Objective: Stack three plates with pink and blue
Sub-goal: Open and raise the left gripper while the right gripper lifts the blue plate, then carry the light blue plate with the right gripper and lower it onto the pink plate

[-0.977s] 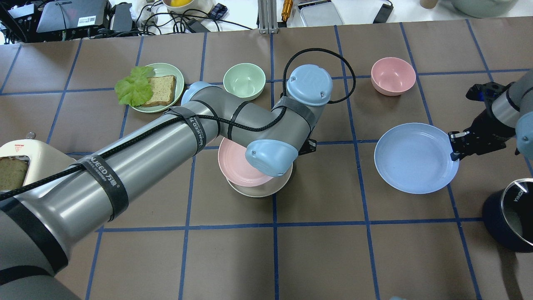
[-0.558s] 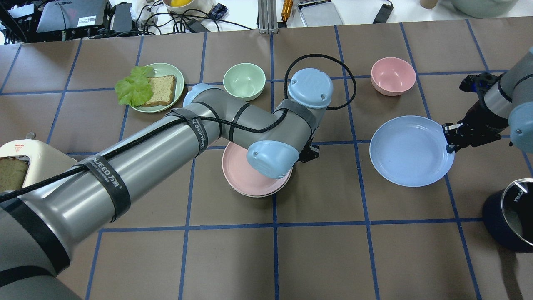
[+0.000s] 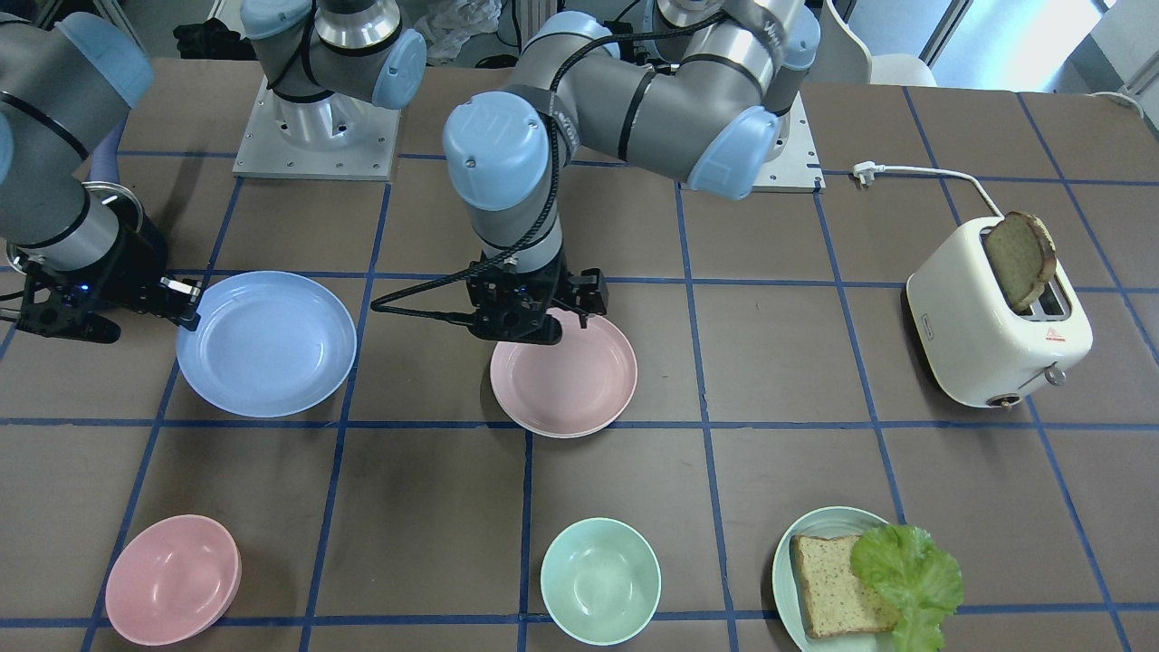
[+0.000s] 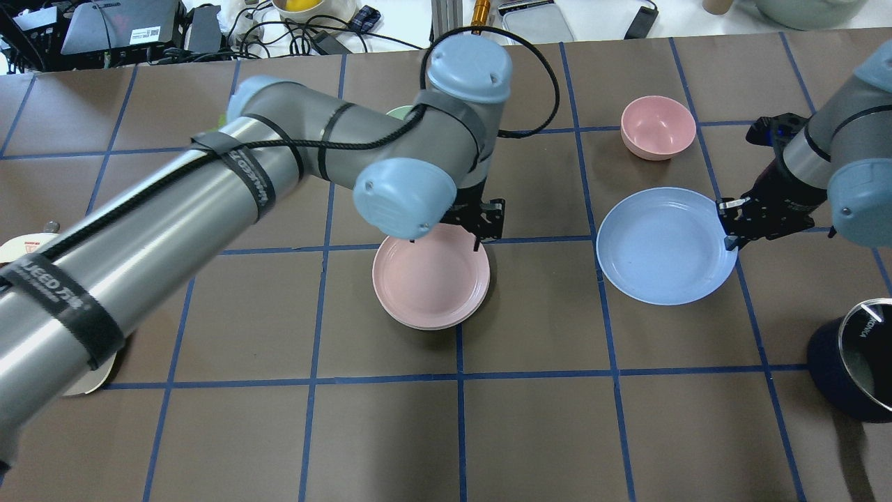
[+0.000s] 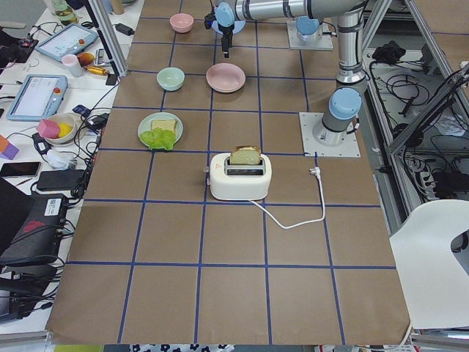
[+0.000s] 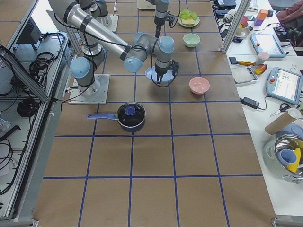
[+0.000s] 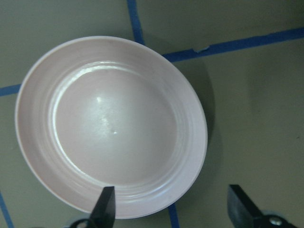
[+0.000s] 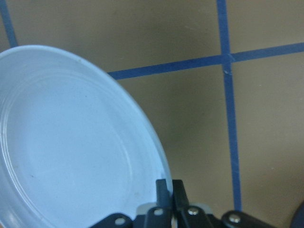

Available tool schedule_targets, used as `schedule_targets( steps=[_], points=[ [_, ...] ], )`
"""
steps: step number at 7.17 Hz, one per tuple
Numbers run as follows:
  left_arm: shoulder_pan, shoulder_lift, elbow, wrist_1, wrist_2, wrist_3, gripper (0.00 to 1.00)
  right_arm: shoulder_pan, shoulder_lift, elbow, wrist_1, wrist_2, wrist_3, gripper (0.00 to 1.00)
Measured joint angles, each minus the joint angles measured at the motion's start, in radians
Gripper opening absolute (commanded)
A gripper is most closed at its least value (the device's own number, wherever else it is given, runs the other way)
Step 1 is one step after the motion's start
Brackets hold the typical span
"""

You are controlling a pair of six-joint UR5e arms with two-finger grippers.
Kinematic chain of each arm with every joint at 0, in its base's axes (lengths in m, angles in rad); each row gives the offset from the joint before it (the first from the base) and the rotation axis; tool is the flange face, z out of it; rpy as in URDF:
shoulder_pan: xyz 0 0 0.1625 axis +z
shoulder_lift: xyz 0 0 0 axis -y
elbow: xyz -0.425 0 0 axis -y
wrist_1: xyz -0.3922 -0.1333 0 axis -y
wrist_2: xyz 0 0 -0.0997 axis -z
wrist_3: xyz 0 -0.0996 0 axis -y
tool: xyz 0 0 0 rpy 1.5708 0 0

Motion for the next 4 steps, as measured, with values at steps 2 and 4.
schedule_targets(
  steps=[2, 4],
  points=[
    [0.133, 0.078, 0.111, -0.166, -0.003, 0.038, 1.00, 0.107, -0.027, 0.014, -0.002, 0.041, 0.162, 0.00],
    [0.200, 0.178, 0.143, -0.227, -0.013, 0.078, 1.00, 0.272, -0.032, 0.029, -0.052, 0.063, 0.377, 0.00]
  ],
)
